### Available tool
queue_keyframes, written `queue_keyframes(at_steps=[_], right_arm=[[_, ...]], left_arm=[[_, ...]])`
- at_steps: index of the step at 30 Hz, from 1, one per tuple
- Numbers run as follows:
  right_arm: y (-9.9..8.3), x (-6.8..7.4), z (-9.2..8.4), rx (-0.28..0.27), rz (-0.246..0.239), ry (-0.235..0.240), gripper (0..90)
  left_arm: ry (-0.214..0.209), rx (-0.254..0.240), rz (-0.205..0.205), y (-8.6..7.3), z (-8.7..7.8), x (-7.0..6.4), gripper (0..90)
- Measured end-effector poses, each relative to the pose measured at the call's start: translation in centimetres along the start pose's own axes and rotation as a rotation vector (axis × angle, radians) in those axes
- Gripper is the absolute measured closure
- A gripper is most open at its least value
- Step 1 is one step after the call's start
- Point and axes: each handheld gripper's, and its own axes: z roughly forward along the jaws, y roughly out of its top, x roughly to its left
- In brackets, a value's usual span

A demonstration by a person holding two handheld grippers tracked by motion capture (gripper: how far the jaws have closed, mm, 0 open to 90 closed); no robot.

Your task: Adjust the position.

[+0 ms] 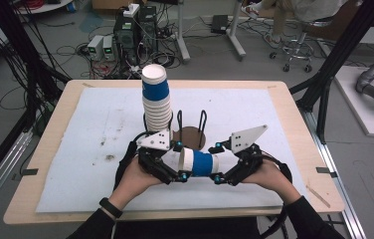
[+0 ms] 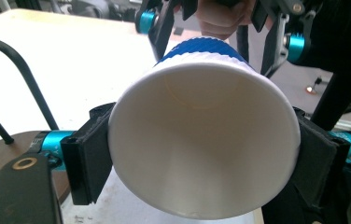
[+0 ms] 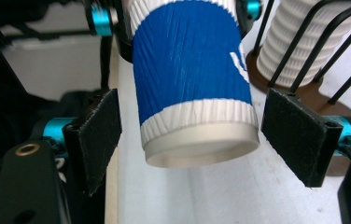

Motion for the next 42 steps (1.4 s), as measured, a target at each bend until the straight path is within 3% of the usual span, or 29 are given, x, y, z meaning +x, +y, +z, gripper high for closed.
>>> queue_keyframes(at_steps=[6, 7, 10, 14, 17, 21, 24, 26, 28, 32, 35, 42], right_arm=[[-0.2, 0.2, 1.3, 0.066, -0.028, -0.007, 22.7], [-0.1, 0.2, 1.3, 0.067, -0.03, -0.007, 27.7], [-0.2, 0.1, 1.3, 0.053, -0.039, -0.001, 29.0], [-0.4, 0.0, 1.1, 0.025, -0.024, 0.015, 29.2], [-0.9, -0.5, 0.7, -0.048, 0.02, 0.032, 29.3], [-1.4, -0.9, 0.2, -0.143, 0.081, 0.051, 29.3], [-1.6, -1.0, 0.1, -0.211, 0.104, 0.064, 29.3], [-1.7, -0.9, 0.2, -0.234, 0.109, 0.073, 29.3], [-1.7, -0.8, 0.4, -0.258, 0.114, 0.078, 29.3], [-1.6, -0.5, 0.7, -0.274, 0.112, 0.084, 29.3], [-1.6, -0.5, 0.9, -0.272, 0.112, 0.08, 29.3], [-1.7, -0.4, 1.2, -0.262, 0.103, 0.074, 29.5]], left_arm=[[-0.016, -0.005, 0.0, 0.0, 0.1, -0.1, 19.0], [-0.021, -0.008, 0.003, 0.0, 0.1, -0.1, 19.0], [-0.02, -0.021, -0.003, 0.0, 0.1, -0.1, 18.6], [-0.01, -0.087, -0.013, -0.1, -0.1, -0.1, 15.6], [0.006, -0.168, -0.037, -0.4, -0.4, 0.0, 9.8], [0.0, -0.25, -0.076, -0.6, -0.6, 0.2, 8.4], [-0.03, -0.304, -0.113, -0.8, -0.7, 0.4, 8.4], [-0.078, -0.348, -0.146, -0.9, -0.6, 0.5, 8.4], [-0.091, -0.369, -0.162, -0.9, -0.5, 0.5, 8.4], [-0.08, -0.354, -0.156, -0.9, -0.5, 0.4, 8.7], [-0.082, -0.352, -0.143, -0.9, -0.6, 0.4, 15.5], [-0.072, -0.327, -0.126, -0.6, -0.8, 0.3, 19.1]])
